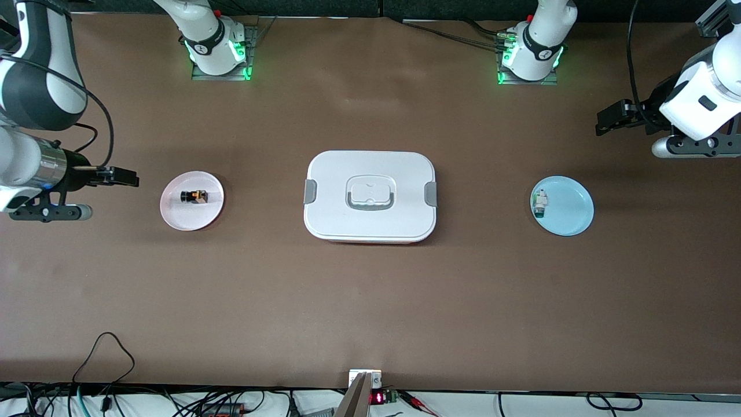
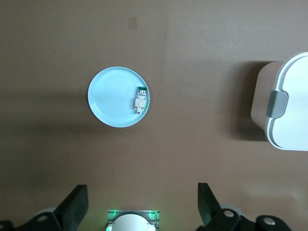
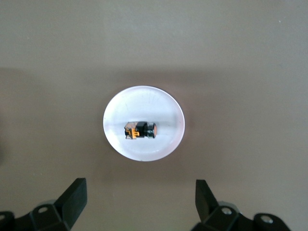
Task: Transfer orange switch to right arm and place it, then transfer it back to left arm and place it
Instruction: 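Lower the right gripper back over the switch on the white plate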
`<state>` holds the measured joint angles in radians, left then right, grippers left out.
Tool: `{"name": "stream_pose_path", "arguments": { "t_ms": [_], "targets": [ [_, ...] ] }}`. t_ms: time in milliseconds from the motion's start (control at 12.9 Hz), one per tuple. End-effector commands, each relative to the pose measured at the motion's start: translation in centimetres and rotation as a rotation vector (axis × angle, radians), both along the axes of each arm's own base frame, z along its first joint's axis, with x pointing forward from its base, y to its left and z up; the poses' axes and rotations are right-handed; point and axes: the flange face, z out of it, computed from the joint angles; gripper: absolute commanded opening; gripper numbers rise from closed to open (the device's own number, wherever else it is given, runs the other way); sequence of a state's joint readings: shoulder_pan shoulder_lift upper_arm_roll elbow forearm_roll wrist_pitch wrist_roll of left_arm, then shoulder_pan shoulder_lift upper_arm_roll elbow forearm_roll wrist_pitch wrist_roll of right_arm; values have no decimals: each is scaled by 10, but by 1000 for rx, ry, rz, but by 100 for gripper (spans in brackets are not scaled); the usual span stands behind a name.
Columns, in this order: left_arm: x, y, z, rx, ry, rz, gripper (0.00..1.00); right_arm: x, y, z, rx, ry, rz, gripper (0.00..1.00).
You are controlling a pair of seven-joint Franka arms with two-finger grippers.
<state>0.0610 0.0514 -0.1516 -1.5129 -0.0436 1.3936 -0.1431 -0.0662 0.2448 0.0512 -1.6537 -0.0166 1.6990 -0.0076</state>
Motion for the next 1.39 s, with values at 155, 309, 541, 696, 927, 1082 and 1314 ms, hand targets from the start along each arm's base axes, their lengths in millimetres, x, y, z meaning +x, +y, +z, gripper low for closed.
{"name": "stream_pose_path", "arguments": {
  "t_ms": [155, 309, 541, 696, 927, 1082, 1314],
  "targets": [
    [1, 2, 2, -21, -4, -8, 100, -24, 20, -47, -86, -34, 73, 100],
    [1, 2, 2, -21, -3, -8, 100, -33, 32, -73, -93, -36, 109, 100],
    [1, 2, 2, -21, -3, -8, 100, -47, 40, -108, -82, -46, 131, 100],
    [1, 2, 2, -21, -3, -8, 100, -56, 44, -131, -100, -63, 172, 100],
    [1, 2, 2, -21, -4, -8, 100, -60, 44, -157, -126, -66, 210, 100],
    [1, 1, 2, -21, -3, -9, 100, -59, 46, -173, -133, -52, 231, 100],
    [1, 2, 2, -21, -3, -8, 100, -61, 47, -197, -128, -22, 238, 100]
  ]
}}
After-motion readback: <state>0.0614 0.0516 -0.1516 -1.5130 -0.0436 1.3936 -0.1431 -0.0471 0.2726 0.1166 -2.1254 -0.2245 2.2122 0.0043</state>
